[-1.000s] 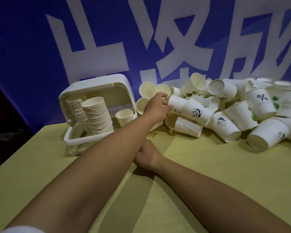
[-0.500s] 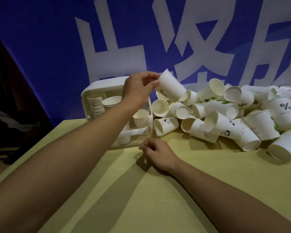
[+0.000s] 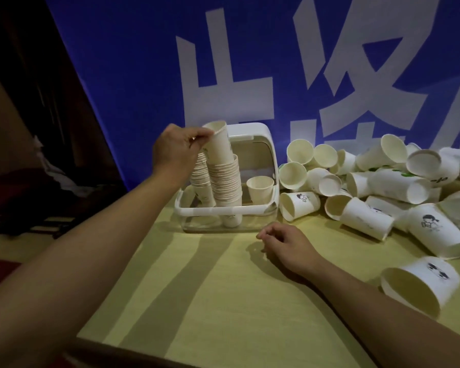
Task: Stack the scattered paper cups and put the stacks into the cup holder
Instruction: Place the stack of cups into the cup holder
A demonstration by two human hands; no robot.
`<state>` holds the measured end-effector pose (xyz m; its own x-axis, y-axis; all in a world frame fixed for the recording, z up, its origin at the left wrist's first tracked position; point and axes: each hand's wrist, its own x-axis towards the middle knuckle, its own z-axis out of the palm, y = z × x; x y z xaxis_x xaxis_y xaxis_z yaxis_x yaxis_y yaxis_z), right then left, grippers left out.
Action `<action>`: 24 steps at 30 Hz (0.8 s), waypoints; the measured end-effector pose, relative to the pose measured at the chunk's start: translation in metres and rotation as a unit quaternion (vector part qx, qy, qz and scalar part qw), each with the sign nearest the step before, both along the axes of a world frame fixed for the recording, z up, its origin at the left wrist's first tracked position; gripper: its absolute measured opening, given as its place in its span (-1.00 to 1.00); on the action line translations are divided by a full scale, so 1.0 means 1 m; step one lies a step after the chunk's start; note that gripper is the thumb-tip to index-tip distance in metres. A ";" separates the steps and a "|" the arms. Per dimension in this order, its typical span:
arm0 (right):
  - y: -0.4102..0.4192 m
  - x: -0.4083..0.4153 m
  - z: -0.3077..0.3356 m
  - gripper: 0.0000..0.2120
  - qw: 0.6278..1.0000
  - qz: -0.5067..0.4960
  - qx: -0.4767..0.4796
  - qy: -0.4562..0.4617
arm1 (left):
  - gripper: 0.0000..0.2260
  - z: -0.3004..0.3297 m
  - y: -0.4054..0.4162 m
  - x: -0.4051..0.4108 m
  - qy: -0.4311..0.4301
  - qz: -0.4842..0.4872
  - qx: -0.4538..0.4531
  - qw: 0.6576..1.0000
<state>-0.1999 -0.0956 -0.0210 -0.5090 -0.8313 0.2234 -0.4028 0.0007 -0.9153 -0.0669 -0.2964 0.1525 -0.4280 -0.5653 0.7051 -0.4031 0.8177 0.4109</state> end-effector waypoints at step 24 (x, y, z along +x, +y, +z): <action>0.000 0.000 0.001 -0.87 0.999 0.008 0.026 0.028 | -0.13 -0.079 0.024 -0.055 0.032 0.028 0.361 0.932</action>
<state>-0.2000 -0.0955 -0.0202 -0.4831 -0.8506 0.2077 -0.4536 0.0402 -0.8903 -0.1214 -0.2724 0.0740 -0.3540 -0.9221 0.1561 -0.3916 0.2978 0.8706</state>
